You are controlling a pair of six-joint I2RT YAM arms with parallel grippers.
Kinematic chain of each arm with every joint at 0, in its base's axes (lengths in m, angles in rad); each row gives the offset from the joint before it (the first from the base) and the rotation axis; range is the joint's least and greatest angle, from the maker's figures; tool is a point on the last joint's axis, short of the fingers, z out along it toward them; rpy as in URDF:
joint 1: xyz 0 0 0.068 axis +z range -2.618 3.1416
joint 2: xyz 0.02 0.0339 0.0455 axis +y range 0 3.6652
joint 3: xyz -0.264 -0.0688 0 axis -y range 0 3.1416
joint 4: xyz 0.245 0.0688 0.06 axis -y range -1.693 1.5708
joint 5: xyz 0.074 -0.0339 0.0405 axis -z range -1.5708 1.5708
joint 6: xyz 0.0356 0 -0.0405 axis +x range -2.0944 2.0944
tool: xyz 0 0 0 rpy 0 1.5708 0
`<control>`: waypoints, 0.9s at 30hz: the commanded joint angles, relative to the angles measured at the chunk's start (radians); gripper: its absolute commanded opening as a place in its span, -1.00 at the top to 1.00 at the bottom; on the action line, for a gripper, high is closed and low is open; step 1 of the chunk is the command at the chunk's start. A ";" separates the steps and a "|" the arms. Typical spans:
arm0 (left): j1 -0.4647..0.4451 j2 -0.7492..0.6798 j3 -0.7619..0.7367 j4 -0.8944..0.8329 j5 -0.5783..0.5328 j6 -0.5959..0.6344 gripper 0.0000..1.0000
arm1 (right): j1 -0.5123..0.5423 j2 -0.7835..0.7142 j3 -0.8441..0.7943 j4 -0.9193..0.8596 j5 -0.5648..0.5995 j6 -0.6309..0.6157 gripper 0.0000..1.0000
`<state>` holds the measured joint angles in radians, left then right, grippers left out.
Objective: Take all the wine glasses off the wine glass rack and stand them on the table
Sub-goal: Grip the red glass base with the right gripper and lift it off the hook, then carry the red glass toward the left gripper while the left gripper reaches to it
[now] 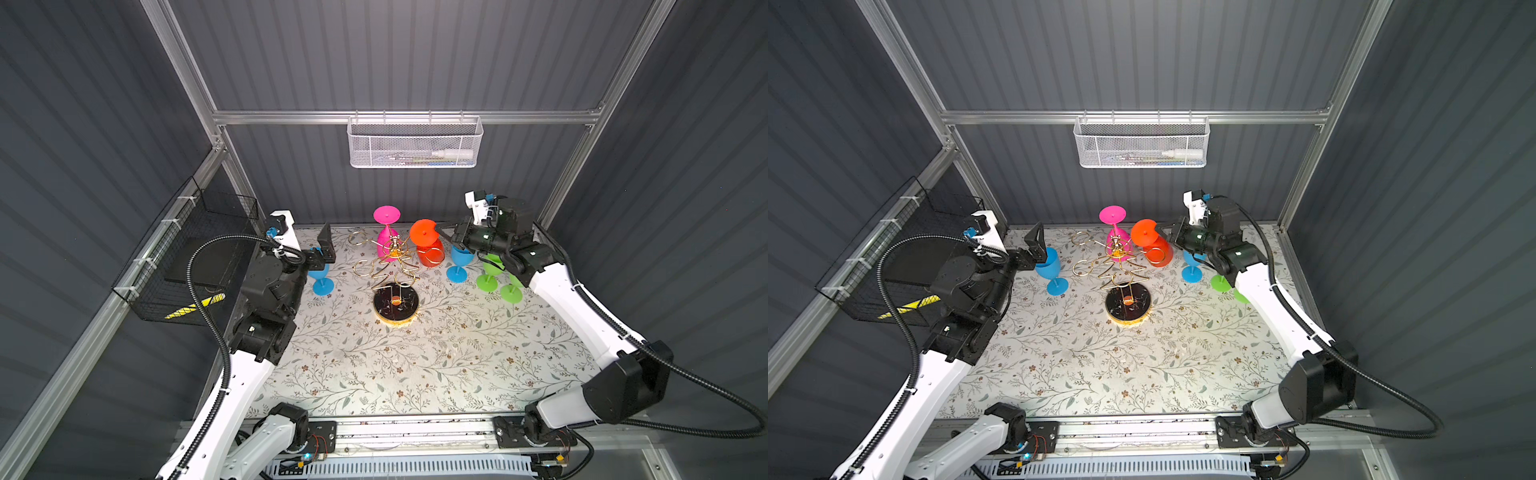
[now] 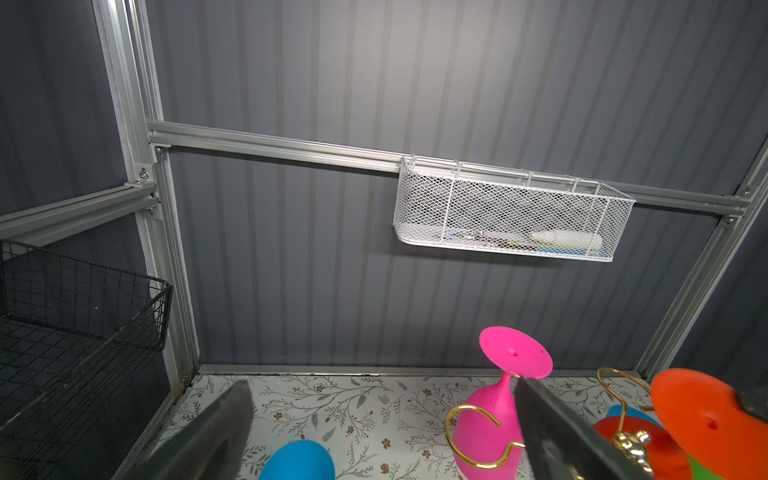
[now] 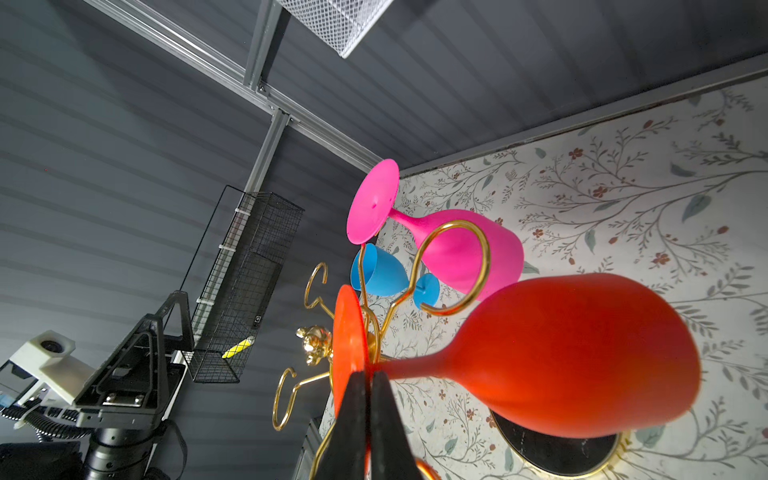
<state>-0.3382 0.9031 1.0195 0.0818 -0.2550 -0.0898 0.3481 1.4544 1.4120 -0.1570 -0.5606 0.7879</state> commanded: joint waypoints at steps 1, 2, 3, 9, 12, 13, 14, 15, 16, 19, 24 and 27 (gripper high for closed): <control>0.007 -0.017 -0.014 0.003 0.000 0.013 -0.99 | -0.034 -0.052 -0.019 -0.029 0.046 -0.037 1.00; 0.007 -0.017 -0.015 0.006 0.012 0.016 -0.99 | -0.044 -0.065 -0.024 -0.032 0.050 -0.039 1.00; 0.007 -0.017 -0.018 0.014 0.035 0.026 -0.99 | -0.059 -0.082 -0.028 -0.035 0.050 -0.039 1.00; 0.007 -0.032 -0.049 0.106 0.371 0.125 -0.92 | -0.134 -0.168 -0.007 -0.079 0.048 -0.072 1.00; 0.007 0.001 -0.027 0.079 0.572 0.190 -0.82 | -0.146 -0.204 0.029 -0.104 0.037 -0.114 1.00; 0.006 0.017 -0.016 0.072 0.646 0.199 -0.81 | -0.147 -0.212 0.043 -0.113 0.026 -0.123 1.00; 0.005 0.036 -0.010 0.074 0.703 0.203 -0.78 | -0.146 -0.218 0.059 -0.121 0.007 -0.130 1.00; 0.005 0.053 -0.007 0.087 0.752 0.200 -0.76 | -0.147 -0.225 0.071 -0.128 -0.011 -0.131 1.00; 0.004 0.067 -0.006 0.106 0.791 0.199 -0.74 | -0.147 -0.233 0.078 -0.128 -0.023 -0.129 1.00; -0.013 0.110 -0.002 0.177 0.852 0.199 -0.73 | -0.146 -0.260 0.094 -0.129 -0.059 -0.127 1.00; -0.083 0.188 0.040 0.213 0.859 0.272 -0.73 | -0.140 -0.282 0.131 -0.127 -0.148 -0.106 1.00; -0.109 0.236 0.055 0.263 0.881 0.282 -0.73 | -0.122 -0.288 0.144 -0.112 -0.191 -0.084 1.00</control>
<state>-0.4278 1.1145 1.0271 0.2573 0.5632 0.1486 0.2108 1.1763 1.5261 -0.2852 -0.6674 0.6907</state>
